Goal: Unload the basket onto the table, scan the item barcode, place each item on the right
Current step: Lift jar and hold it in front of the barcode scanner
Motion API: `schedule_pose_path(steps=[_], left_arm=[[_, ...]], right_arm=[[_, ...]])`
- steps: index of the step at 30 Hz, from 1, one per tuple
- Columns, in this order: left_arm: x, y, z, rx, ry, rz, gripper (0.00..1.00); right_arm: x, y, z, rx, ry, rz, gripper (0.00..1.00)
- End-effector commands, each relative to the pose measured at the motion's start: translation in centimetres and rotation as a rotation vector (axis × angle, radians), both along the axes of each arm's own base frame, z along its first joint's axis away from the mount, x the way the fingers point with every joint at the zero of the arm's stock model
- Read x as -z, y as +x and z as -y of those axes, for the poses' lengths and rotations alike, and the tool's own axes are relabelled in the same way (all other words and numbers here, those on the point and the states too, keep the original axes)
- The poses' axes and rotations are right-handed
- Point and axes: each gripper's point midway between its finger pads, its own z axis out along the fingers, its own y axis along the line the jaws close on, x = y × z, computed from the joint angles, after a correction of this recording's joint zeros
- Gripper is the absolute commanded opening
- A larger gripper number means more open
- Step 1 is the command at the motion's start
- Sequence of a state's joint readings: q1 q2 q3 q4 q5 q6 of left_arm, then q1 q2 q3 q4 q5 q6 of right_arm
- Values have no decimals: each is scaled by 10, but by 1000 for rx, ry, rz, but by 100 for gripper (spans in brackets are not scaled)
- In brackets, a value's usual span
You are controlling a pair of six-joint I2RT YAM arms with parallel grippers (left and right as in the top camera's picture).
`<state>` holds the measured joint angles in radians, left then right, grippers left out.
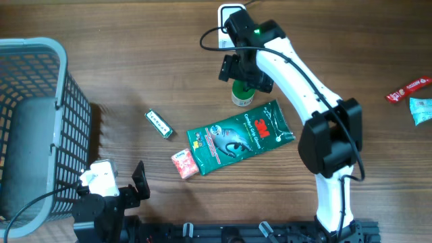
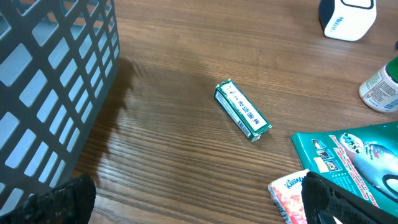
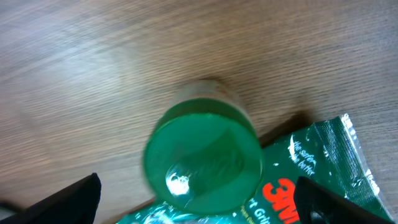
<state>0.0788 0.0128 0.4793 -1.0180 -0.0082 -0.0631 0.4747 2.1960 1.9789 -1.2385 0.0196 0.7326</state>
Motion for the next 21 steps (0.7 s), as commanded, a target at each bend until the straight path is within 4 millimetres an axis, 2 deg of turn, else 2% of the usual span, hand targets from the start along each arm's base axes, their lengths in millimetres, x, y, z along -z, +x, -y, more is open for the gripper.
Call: schedule_pose_path(steps=[1,3,6,8,11,13,16,19,21], left_arm=[[1,0,2,6,-10,5,100],[1,0,2,6,-10,5,100],[1,0,2,6,-10,5,100],[1,0,2,5,-10,5,100],[1,0,2,6,-10,5,100],[1,0,2,6,-10,5,100],[1,0,2,6,-10,5,100],[1,0,2,6,-10,5,100],[1,0,2,6,-10,5,100]], right_arm=[[36,-3,9,-49,-73,-72,99],[54,-6,10,-71,-93,-112,100],[63,-6,11,-77,-100,-124,99],[66,-3,10,-77,-88,-117,90],[82,-3,-3,-120,-30,-144,88],[95,-5,-1,-120,-42,-169,84],[96,-4,3,-112,-42,-174,84],[94,-7,9,-91,-14,-209,72],[81,-7,16,-94,67,-254,64]])
